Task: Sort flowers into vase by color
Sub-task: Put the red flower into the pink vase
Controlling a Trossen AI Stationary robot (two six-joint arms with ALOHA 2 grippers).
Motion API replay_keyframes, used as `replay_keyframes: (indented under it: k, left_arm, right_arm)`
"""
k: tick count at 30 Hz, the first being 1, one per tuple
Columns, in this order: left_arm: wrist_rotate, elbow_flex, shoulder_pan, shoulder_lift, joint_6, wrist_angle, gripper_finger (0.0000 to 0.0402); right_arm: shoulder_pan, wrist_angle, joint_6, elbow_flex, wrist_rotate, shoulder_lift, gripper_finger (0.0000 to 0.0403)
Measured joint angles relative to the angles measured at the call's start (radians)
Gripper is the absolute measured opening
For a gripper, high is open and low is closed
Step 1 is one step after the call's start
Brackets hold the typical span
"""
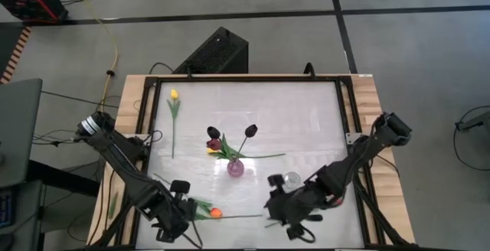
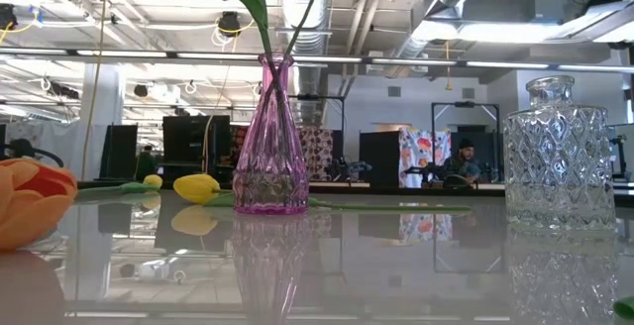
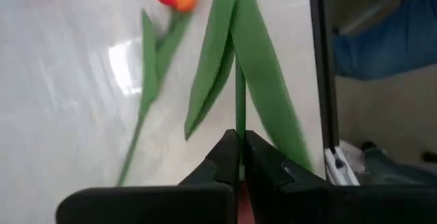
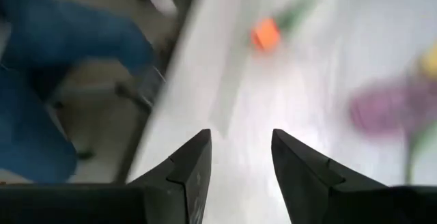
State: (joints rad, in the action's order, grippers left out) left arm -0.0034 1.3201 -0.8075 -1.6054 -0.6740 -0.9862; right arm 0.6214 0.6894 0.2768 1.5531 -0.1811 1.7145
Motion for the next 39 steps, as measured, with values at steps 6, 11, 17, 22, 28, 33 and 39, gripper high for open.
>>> replay_keyframes:
  k: [6, 11, 17, 22, 28, 33, 39]
  left_arm:
    - [-0.032, -0.031, 0.0, 0.0, -0.074, 0.004, 0.0]
    - [-0.02, -0.044, 0.042, 0.0, -0.062, 0.008, 0.0]
    - [-0.029, -0.045, 0.093, 0.0, -0.015, 0.009, 0.0]
    - [-0.048, -0.045, 0.125, 0.0, 0.027, 0.015, 0.0]
    - [-0.046, -0.045, 0.136, 0.0, 0.051, 0.016, 0.0]
    - [-0.045, -0.045, 0.136, 0.0, 0.053, 0.015, 0.0]
    - [-0.041, -0.045, 0.136, 0.0, 0.053, 0.013, 0.0]
  right_arm:
    - [-0.061, 0.087, 0.148, -0.001, -0.004, 0.001, 0.0179]
    - [-0.109, -0.036, 0.117, -0.001, -0.005, 0.001, 0.0179]
    - [-0.18, -0.093, 0.109, 0.001, 0.011, 0.058, 0.0179]
    - [-0.217, -0.148, 0.092, 0.004, 0.13, 0.166, 0.0179]
    - [-0.225, -0.136, 0.077, 0.064, 0.158, 0.265, 0.0179]
    - [-0.229, -0.111, 0.065, 0.09, 0.157, 0.301, 0.0171]
    - [-0.233, -0.083, 0.07, 0.09, 0.158, 0.297, 0.0119]
